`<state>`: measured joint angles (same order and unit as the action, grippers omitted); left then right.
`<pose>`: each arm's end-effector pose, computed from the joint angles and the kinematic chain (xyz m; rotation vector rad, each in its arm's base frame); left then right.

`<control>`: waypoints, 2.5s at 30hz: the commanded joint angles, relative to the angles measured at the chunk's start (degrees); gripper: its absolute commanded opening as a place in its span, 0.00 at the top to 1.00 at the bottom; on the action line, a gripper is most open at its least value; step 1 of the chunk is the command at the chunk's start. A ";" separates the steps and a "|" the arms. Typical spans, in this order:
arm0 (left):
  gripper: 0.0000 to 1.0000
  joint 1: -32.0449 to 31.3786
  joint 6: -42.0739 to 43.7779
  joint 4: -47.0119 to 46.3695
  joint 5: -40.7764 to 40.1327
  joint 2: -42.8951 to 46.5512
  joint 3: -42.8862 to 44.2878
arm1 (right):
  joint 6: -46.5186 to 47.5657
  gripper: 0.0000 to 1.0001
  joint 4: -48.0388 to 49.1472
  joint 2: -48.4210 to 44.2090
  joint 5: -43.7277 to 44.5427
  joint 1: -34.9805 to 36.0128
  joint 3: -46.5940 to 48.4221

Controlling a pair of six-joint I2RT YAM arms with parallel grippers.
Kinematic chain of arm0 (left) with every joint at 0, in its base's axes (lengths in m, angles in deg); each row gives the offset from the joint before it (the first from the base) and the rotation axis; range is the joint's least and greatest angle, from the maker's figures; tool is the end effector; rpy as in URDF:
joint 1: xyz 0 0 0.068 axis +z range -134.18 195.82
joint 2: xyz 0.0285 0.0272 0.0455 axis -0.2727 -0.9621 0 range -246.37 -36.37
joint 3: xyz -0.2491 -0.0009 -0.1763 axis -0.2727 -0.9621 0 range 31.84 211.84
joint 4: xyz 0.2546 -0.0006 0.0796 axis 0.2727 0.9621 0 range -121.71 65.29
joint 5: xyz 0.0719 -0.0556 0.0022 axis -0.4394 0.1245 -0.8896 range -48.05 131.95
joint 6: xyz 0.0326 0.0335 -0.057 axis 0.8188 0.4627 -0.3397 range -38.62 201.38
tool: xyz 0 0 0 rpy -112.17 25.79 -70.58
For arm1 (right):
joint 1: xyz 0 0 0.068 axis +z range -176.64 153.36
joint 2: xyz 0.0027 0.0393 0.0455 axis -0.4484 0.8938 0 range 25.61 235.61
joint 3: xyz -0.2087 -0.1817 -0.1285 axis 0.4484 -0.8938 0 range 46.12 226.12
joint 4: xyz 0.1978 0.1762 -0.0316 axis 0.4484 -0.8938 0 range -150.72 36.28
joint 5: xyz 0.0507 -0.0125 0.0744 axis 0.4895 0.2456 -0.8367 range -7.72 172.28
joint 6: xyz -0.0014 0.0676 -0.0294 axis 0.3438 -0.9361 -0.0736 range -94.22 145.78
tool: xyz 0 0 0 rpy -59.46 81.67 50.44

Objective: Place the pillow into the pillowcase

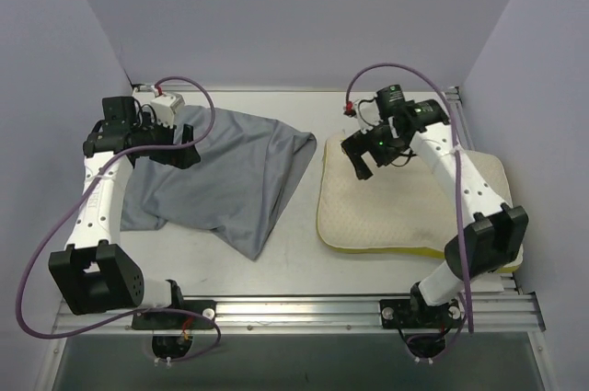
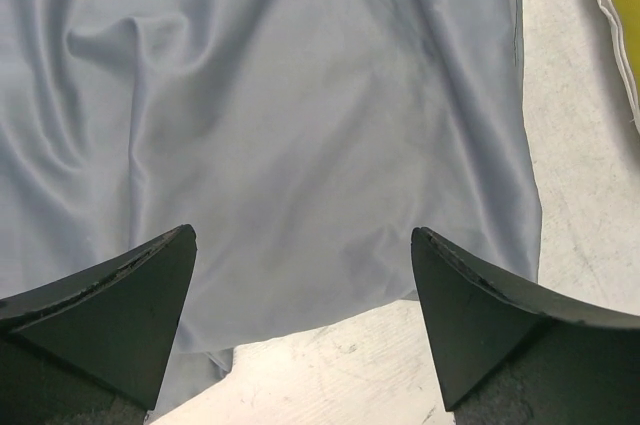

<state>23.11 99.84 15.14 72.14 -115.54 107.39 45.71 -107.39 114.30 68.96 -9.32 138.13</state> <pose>0.3005 0.0073 0.3514 0.4511 2.2949 -0.4257 0.3255 0.1164 0.3820 -0.8740 2.2729 0.2639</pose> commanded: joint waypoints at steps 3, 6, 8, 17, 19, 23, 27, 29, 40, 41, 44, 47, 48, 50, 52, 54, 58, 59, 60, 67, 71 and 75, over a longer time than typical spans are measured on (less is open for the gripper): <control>0.03 -0.17 2.63 -1.50 3.54 1.48 -0.67 | 5.07 0.00 3.03 1.50 4.09 6.49 -7.44; 0.02 -2.18 3.60 -0.27 4.52 1.48 -0.23 | 14.58 0.00 7.61 0.70 4.71 5.27 -11.93; 0.02 -5.08 3.60 -0.27 4.35 1.66 -0.40 | 18.29 0.00 8.75 1.23 3.58 2.73 -12.38; 0.03 -14.58 0.18 -1.93 3.56 -1.33 -1.02 | 39.22 0.00 9.20 5.00 -10.04 -4.05 -17.11; 0.03 -15.46 -3.49 -3.52 2.59 -3.16 -0.76 | 40.10 0.00 9.28 6.14 -11.55 -3.70 -18.52; 0.03 -20.28 -7.47 -5.10 -4.78 -7.21 0.21 | 41.08 0.00 14.81 8.60 -10.77 -2.91 -24.49; 0.03 -28.10 -10.19 -9.65 -13.22 -12.13 -0.49 | 38.44 0.24 19.04 13.08 -6.99 -3.87 -26.80; 0.06 -29.69 -12.65 -11.25 -14.98 -15.21 -0.58 | 36.86 0.55 18.95 13.97 -7.42 -4.84 -26.35; 0.13 -35.68 -16.08 -15.47 -13.94 -28.74 6.10 | 35.36 1.00 14.83 -1.05 -17.52 -7.13 -31.27; 0.13 -36.20 -16.17 -15.56 -14.11 -28.93 6.10 | 35.36 1.00 14.39 -2.62 -18.48 -7.21 -31.45; 0.13 -36.99 -16.43 -15.65 -15.07 -29.54 5.58 | 35.01 1.00 12.37 -4.65 -20.07 -6.78 -31.63; 0.14 -38.22 -16.35 -16.26 -18.84 -29.81 4.35 | 34.48 1.00 10.61 -5.97 -21.13 -5.81 -31.89; 0.16 -38.66 -15.91 -16.70 -19.81 -30.16 4.00 | 34.31 1.00 10.17 -6.41 -21.83 -5.37 -32.32; 0.32 -38.75 -15.91 -16.62 -22.27 -30.42 4.17 | 34.31 1.00 10.08 -7.99 -22.10 -3.36 -33.29; 0.56 -38.49 -15.65 -16.09 -23.25 -30.34 5.04 | 34.31 1.00 10.08 -8.88 -21.49 -1.34 -34.43; 0.67 -38.23 -14.86 -14.95 -23.96 -29.46 5.57 | 34.57 1.00 10.16 -9.49 -21.05 1.12 -34.88; 0.87 -36.21 -14.24 -12.14 -19.92 -26.91 7.16 | 33.69 1.00 10.16 -8.88 -21.39 3.68 -33.22; 0.89 -35.77 -14.15 -11.96 -18.87 -26.21 7.24 | 33.60 1.00 10.16 -8.44 -21.48 4.03 -32.95; 0.91 -35.42 -14.24 -11.78 -17.73 -24.46 7.07 | 33.43 1.00 10.16 -8.27 -21.40 4.38 -32.60; 0.95 -34.18 -13.19 -10.29 -14.11 -19.18 7.16 | 32.90 1.00 9.90 -8.09 -20.60 8.69 -31.28; 0.95 -34.18 -13.01 -9.59 -13.41 -17.59 6.46 | 32.03 1.00 9.99 -6.69 -20.08 12.37 -29.17; 0.96 -34.01 -12.66 -9.50 -13.58 -16.01 6.45 | 31.76 1.00 9.99 -5.63 -19.38 14.23 -27.41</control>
<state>-11.07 86.22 4.89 56.84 -134.38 111.82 78.27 -95.71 108.05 50.73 3.66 107.53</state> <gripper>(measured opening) 0.051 0.112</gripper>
